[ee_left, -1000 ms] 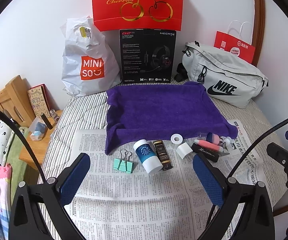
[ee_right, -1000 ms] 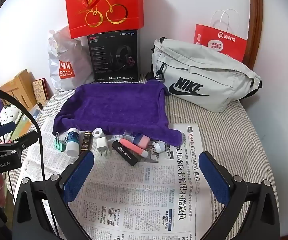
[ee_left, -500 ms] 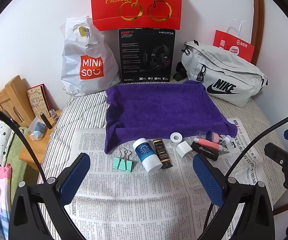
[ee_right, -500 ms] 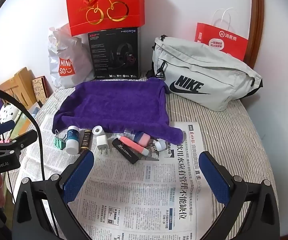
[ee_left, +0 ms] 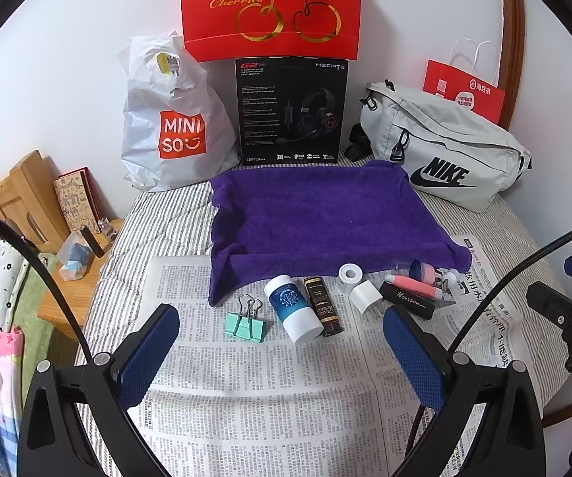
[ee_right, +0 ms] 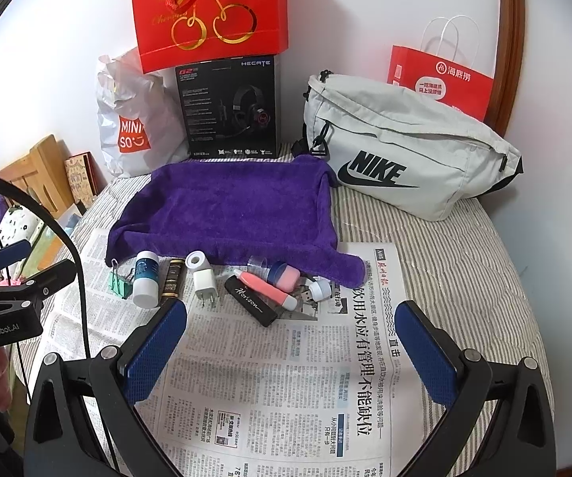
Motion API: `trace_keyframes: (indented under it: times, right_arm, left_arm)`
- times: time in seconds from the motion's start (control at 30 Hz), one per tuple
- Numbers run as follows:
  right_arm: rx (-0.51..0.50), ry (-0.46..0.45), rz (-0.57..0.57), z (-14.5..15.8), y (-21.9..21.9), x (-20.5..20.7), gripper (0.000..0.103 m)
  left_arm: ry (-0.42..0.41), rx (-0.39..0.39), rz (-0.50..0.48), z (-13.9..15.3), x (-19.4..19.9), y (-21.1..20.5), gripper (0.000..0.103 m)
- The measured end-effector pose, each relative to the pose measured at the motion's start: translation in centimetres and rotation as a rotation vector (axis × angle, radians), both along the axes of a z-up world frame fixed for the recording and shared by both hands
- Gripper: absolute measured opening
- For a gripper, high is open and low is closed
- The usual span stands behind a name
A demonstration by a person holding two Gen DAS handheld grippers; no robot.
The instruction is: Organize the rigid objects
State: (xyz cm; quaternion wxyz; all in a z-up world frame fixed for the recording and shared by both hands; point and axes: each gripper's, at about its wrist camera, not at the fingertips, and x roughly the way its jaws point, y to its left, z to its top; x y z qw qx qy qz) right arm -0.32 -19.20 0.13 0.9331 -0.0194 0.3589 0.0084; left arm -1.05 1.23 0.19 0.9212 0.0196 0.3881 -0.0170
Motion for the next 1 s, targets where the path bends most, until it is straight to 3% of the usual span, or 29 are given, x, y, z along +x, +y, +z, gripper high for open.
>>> trace_keyframes:
  times: [0.5,0.63,0.8,1.0]
  right_arm:
    - [0.021,0.032,-0.011,-0.8,-0.6,1.4,0.103]
    - [0.018,0.050,-0.014,-1.6,-0.7,2.0,0.103]
    - [0.026,0.064,-0.016,-2.7,-0.9,2.8,0.103]
    - [0.034,0.104,-0.022,-4.5,-1.2,3.8,0.103]
  left_arm:
    - [0.050,-0.018,0.018,-2.0,1.8,1.9,0.103]
    - [0.080,-0.034,0.041,-3.8,2.9,3.1,0.103]
    - [0.115,0.003,0.074,-7.1,4.3,4.1,0.103]
    - [0.178,0.011,0.055,-10.8,6.0,5.1,0.100]
